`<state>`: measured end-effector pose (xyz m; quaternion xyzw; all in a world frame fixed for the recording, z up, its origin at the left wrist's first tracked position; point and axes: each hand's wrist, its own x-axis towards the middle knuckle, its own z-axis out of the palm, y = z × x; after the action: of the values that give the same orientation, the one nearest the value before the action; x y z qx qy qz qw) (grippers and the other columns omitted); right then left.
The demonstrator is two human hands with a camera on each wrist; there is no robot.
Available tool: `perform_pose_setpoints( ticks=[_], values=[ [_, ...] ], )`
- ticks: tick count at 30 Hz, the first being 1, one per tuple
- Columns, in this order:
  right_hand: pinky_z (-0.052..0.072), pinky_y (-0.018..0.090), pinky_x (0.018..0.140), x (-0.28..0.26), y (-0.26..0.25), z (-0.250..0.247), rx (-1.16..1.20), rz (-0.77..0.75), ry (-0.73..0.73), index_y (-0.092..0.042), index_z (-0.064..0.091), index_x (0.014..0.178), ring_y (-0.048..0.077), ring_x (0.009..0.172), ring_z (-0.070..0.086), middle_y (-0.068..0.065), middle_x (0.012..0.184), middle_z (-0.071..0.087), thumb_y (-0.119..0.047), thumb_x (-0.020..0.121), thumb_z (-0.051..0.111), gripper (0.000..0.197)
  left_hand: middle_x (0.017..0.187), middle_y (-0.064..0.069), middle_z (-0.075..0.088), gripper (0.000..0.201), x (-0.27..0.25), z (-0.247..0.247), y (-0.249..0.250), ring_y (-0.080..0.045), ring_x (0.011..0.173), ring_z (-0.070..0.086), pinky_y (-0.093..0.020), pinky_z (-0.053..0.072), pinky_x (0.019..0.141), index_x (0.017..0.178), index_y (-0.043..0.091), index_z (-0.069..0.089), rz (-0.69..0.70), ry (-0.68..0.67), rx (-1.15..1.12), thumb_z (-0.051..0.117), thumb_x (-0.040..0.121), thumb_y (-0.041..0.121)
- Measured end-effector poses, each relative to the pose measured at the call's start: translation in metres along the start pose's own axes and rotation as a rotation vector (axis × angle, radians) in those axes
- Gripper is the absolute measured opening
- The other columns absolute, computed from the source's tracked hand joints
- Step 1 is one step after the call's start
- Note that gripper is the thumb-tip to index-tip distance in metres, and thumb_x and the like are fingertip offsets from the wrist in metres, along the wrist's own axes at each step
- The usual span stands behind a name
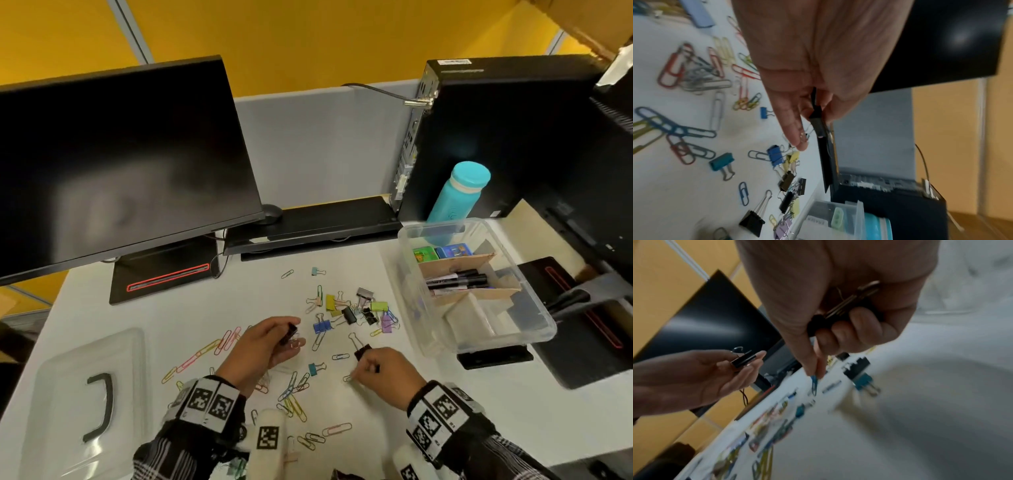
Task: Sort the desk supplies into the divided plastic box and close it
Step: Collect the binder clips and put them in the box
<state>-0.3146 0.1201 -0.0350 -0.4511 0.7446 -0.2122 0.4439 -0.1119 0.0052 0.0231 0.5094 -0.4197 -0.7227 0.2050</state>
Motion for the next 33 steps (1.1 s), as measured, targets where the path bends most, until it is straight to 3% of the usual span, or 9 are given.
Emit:
perform_pose_setpoints(
  ticks=[4,7,11,15,19,23,29,31,33],
  values=[
    [0.041,0.025,0.060,0.002,0.008,0.003,0.092,0.053,0.047,-0.020,0.050,0.060,0.010,0.059,0.048,-0.007,0.062,0.052,-0.030,0.067,0.082,0.033,0.077,-0.010,0.057,0.023,0.011,0.001,-0.010,-0.020,0.065,0.062,-0.026,0.052,0.062,0.088,0.001,0.064,-0.123,0.183,-0.131,0.044,0.095,0.009],
    [0.046,0.031,0.063,0.002,0.016,-0.005,0.049,0.077,0.119,-0.020,0.049,0.063,0.012,0.061,0.051,-0.005,0.065,0.055,-0.034,0.071,0.077,0.033,0.064,-0.005,0.048,0.030,0.023,0.008,-0.018,-0.013,0.049,0.045,-0.022,0.037,0.045,0.074,0.008,0.062,-0.121,0.189,0.213,0.040,0.094,0.012],
    [0.044,0.029,0.062,-0.001,0.021,-0.012,-0.203,0.156,0.169,-0.022,0.049,0.085,0.011,0.066,0.053,-0.006,0.074,0.057,-0.051,0.078,0.065,0.034,0.076,0.005,0.053,0.026,0.034,0.021,-0.034,-0.008,0.063,0.048,-0.021,0.038,0.058,0.080,0.017,0.058,0.160,0.024,1.044,0.055,0.090,0.041],
    [0.046,0.029,0.068,0.001,0.015,-0.003,-0.372,0.192,0.096,-0.023,0.043,0.097,0.015,0.078,0.057,-0.004,0.089,0.058,-0.051,0.086,0.053,0.032,0.108,0.001,0.052,0.031,0.035,0.032,-0.046,-0.018,0.090,0.059,-0.031,0.050,0.081,0.105,0.021,0.052,0.191,-0.092,1.419,0.064,0.083,0.038],
    [0.047,0.029,0.074,0.004,0.010,0.003,-0.376,0.219,0.096,-0.021,0.046,0.097,0.018,0.087,0.058,0.000,0.102,0.060,-0.039,0.088,0.052,0.022,0.114,-0.003,0.051,0.030,0.037,0.036,-0.049,-0.022,0.095,0.060,-0.032,0.051,0.082,0.110,0.016,0.051,0.208,-0.102,1.514,0.062,0.087,0.032],
    [0.041,0.027,0.068,0.003,0.001,0.007,-0.560,0.215,0.055,-0.017,0.044,0.100,0.020,0.093,0.062,0.002,0.102,0.062,-0.036,0.086,0.054,0.026,0.112,-0.003,0.053,0.026,0.038,0.033,-0.050,-0.021,0.096,0.059,-0.030,0.049,0.081,0.110,0.016,0.053,0.236,-0.096,1.537,0.057,0.090,0.033],
    [0.037,0.028,0.066,-0.002,-0.014,0.000,-0.696,0.159,0.014,-0.011,0.045,0.115,0.025,0.093,0.064,0.005,0.104,0.065,-0.031,0.087,0.052,0.035,0.096,0.006,0.052,0.022,0.035,0.026,-0.050,-0.007,0.082,0.050,-0.014,0.036,0.066,0.104,0.024,0.059,0.308,-0.110,1.356,0.057,0.088,0.041],
    [0.036,0.028,0.063,-0.015,-0.025,-0.013,-0.637,0.113,0.062,-0.011,0.046,0.112,0.024,0.087,0.063,0.003,0.094,0.062,-0.033,0.086,0.049,0.034,0.092,0.008,0.053,0.019,0.032,0.024,-0.048,-0.003,0.077,0.049,-0.010,0.032,0.060,0.099,0.027,0.060,0.318,-0.118,1.299,0.058,0.087,0.042],
    [0.034,0.026,0.053,-0.033,-0.036,-0.032,-0.569,0.032,0.178,-0.015,0.047,0.108,0.016,0.066,0.056,-0.005,0.075,0.053,-0.036,0.088,0.046,0.030,0.092,0.010,0.053,0.017,0.030,0.023,-0.048,0.000,0.076,0.048,-0.009,0.031,0.060,0.097,0.030,0.059,0.330,-0.131,1.273,0.057,0.088,0.044]
  ],
)
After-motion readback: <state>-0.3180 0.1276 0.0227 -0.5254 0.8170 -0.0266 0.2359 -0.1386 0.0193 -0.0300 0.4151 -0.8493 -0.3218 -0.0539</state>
